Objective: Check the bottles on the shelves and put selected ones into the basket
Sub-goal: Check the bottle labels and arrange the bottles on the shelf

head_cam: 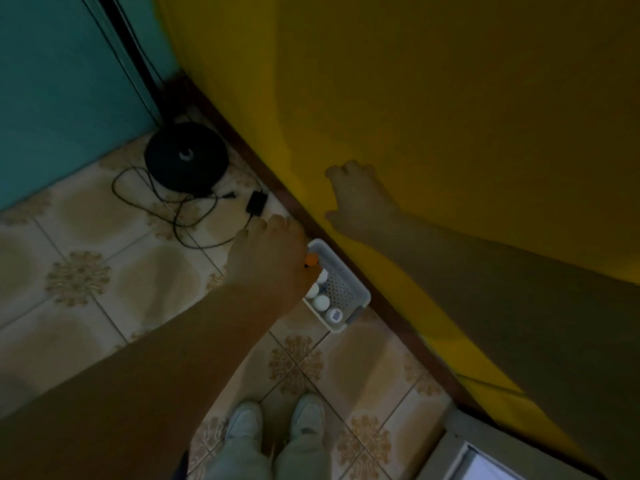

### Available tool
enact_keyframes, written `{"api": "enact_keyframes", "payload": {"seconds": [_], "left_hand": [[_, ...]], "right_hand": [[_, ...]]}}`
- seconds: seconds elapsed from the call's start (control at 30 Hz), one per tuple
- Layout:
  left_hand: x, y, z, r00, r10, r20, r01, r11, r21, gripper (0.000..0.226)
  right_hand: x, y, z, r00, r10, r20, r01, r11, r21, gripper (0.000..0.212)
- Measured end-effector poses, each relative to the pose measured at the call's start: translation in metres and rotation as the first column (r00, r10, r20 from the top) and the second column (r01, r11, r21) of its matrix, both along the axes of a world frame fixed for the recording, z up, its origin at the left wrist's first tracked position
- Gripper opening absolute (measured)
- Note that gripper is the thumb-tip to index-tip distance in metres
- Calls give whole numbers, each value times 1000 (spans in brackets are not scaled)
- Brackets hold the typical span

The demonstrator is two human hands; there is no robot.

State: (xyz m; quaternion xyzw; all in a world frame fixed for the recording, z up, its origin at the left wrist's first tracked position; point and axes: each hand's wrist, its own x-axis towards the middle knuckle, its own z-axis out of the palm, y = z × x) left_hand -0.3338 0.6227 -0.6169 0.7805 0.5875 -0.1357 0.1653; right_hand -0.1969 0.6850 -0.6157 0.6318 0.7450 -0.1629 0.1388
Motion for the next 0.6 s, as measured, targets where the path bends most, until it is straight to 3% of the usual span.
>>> {"api": "enact_keyframes", "payload": {"seconds": [0.13,0.33,0.6], "left_hand": [[-7,0,98,1000,9,-5,-9,998,69,64],[-6,-2,237,1000,-13,6,11,980,200,53],[16,-43,381,998,-25,50,10,960,279,51]], "right_hand": [[-4,-4,106,1000,-6,-9,6,998,56,47],[1,-21,256,999,27,22,-30,985,170,35],[19,-69,413,994,-19,107,-8,969,246,38]]}}
